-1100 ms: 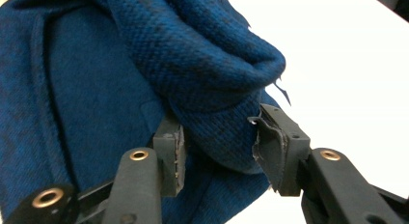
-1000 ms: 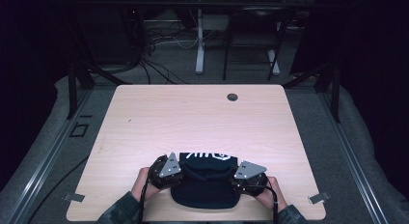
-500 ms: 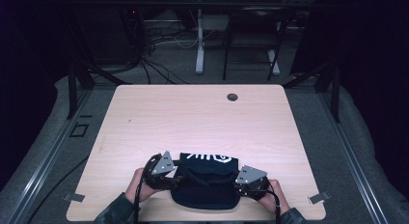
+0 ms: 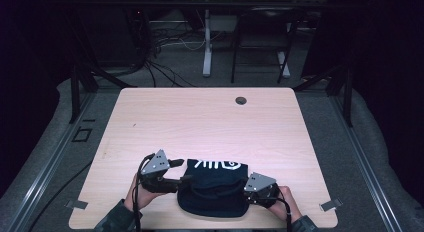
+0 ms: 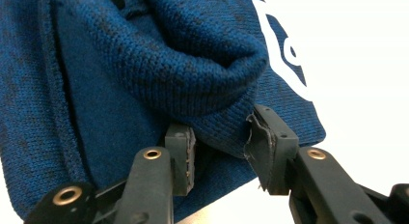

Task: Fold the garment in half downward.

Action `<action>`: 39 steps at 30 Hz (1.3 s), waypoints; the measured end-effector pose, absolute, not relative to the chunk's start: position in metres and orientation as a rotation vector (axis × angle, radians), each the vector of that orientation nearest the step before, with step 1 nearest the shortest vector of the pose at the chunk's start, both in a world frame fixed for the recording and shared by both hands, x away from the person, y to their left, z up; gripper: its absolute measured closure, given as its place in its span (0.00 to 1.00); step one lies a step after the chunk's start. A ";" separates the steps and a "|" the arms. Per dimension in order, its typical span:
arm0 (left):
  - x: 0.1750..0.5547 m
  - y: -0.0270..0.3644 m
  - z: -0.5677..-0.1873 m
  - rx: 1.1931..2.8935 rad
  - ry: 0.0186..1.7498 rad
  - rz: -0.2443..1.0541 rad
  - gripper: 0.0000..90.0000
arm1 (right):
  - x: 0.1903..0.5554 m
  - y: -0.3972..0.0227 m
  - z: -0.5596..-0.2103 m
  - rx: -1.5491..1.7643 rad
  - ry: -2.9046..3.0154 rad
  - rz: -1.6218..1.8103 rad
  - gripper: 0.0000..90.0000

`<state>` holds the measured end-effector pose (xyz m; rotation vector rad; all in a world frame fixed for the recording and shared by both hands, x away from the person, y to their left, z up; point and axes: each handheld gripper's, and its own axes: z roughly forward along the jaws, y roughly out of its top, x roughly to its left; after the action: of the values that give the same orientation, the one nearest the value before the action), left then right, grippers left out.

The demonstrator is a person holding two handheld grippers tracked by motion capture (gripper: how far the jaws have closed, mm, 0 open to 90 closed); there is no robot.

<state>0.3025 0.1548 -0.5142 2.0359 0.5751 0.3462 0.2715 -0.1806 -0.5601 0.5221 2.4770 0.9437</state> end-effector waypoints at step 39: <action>0.304 0.108 -0.564 2.303 0.562 0.318 0.32 | 0.288 -0.185 -0.534 0.925 2.492 1.168 0.54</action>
<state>0.3038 0.1078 -0.5644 2.3031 0.5622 0.3183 0.2880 -0.1846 -0.5338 0.9253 2.4923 1.1685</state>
